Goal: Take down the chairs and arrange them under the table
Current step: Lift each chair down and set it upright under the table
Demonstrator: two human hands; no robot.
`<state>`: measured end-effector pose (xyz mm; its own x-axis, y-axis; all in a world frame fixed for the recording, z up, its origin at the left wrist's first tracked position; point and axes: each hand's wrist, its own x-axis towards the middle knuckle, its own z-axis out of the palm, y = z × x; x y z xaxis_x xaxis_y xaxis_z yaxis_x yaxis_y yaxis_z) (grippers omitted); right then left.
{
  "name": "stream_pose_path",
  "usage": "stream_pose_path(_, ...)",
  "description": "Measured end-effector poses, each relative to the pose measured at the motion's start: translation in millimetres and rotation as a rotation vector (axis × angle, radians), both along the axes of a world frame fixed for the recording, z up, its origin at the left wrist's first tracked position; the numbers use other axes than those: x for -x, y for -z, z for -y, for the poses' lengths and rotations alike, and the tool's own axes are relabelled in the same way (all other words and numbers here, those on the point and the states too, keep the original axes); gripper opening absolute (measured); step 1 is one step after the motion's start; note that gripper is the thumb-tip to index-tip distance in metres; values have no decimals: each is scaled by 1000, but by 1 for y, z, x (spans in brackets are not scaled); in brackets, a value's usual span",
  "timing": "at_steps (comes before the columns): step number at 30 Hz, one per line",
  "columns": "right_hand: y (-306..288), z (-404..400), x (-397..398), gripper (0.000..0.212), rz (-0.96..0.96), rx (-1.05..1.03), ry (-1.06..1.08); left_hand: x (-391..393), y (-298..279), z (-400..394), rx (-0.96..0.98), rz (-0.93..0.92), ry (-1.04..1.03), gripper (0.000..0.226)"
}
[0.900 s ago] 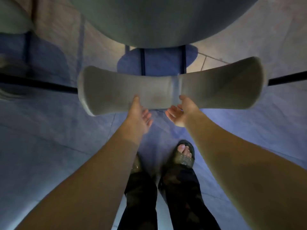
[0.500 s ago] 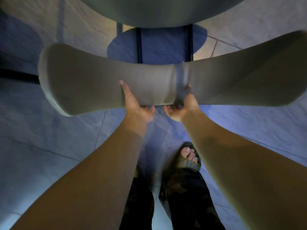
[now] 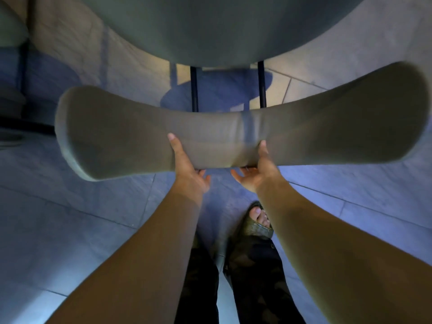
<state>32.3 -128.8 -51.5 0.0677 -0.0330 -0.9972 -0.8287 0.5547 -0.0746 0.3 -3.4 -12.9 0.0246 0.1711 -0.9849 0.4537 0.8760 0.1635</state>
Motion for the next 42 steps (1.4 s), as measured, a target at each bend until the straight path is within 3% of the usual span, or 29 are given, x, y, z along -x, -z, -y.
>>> stream_pose_path(4,-74,-2,-1,54,-51,40,-15,-5,-71,1,-15,-72,-8,95)
stream_pose_path(14,-259,-16,-50,60,-35,80,-80,-43,-251,-3,-127,37,39,72)
stream_pose_path(21,-313,-34,-110,60,58,151,-114,-93,-335,-32,-282,82,143,59)
stream_pose_path(27,-351,-48,-149,57,136,179,-155,-120,-375,-54,-519,86,233,57)
stream_pose_path(31,-371,-54,-163,56,176,207,-187,-133,-397,-65,-520,123,274,57)
stream_pose_path(35,-424,-60,-168,35,230,255,-182,-147,-418,-77,-511,149,292,56)
stream_pose_path(42,-466,-74,-192,14,300,334,-253,-178,-450,-100,-603,155,389,43)
